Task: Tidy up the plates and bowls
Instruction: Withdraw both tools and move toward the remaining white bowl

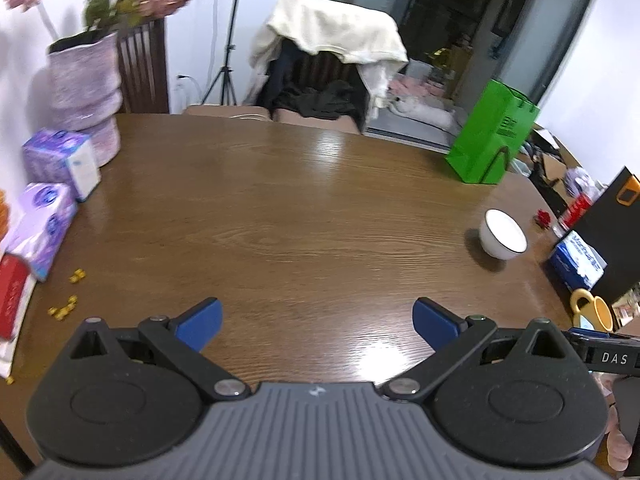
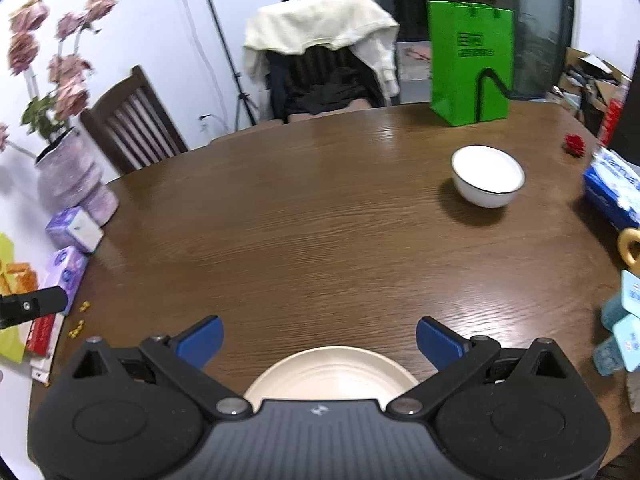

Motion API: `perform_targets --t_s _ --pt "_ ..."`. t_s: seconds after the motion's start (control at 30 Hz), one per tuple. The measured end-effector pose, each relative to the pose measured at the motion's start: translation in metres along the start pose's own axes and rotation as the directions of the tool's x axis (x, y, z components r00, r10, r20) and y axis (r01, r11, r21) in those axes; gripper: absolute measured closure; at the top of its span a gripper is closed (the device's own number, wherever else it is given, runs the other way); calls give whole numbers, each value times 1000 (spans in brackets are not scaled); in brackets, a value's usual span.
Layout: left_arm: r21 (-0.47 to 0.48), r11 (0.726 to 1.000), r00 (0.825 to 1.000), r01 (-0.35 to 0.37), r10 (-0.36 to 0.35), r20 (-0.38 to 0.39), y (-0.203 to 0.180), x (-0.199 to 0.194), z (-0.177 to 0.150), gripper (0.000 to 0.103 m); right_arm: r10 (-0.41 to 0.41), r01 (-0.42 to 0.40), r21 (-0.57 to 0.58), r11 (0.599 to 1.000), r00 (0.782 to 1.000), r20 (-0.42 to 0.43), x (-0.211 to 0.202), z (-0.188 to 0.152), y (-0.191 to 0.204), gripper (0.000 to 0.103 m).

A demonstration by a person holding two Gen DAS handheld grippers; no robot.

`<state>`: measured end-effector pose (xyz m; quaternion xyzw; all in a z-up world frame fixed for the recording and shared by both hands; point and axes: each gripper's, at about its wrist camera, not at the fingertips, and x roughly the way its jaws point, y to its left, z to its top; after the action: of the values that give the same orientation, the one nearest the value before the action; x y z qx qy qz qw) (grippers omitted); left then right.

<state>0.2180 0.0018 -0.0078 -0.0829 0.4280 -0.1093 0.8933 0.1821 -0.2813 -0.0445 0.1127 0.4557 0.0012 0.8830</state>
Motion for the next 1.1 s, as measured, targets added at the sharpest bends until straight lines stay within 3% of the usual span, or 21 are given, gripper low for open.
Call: perform_targets --t_s 0.47,1.1 --pt "92 993 997 71 -69 -30 -63 39 26 0 -73 71 101 992 997 11 -3 11 -67 0" --pt "214 968 990 133 -118 -78 -157 101 55 0 -128 128 179 976 992 -11 27 40 -141 0"
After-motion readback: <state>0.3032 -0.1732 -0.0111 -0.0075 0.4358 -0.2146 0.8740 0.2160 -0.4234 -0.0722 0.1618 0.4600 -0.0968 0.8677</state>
